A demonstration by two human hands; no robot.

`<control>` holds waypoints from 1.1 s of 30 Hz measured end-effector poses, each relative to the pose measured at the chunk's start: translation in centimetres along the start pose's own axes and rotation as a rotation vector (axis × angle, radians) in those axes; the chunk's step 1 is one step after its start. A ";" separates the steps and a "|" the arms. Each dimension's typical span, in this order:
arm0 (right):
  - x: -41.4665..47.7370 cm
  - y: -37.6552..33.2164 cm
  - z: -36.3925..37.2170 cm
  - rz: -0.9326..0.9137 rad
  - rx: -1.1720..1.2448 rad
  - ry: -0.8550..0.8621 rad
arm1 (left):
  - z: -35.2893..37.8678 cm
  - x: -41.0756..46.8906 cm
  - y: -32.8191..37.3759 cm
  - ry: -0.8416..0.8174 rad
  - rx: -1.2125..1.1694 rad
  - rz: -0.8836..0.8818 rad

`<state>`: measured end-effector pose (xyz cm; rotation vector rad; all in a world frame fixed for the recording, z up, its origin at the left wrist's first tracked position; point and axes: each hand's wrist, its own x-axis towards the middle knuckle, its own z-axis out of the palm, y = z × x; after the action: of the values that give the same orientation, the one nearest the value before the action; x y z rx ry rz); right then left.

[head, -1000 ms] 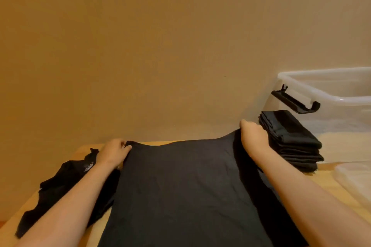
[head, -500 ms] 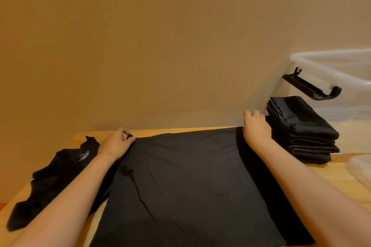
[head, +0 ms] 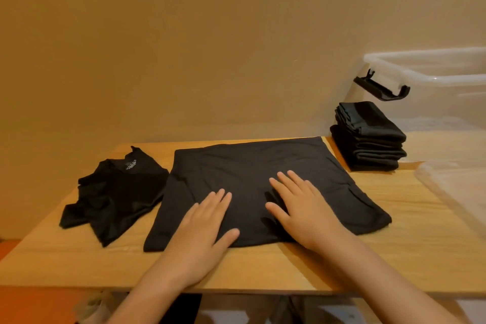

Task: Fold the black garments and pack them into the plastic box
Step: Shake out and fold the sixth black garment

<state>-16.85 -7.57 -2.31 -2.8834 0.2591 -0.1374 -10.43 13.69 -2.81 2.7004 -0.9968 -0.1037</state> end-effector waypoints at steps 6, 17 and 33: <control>-4.5 5.1 0.4 0.243 -0.062 -0.076 | 1.4 -5.0 -2.5 -0.027 0.045 -0.093; -7.9 6.6 1.3 0.297 -0.134 -0.070 | 2.6 -7.2 -3.1 0.090 0.124 -0.108; -14.6 9.2 2.7 -0.042 -0.111 0.266 | 4.4 -11.1 -5.2 0.342 0.112 0.024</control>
<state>-32.33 -13.01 -8.29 -2.9782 0.2603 -0.5330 -16.30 23.67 -8.70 2.6760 -0.9519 0.4167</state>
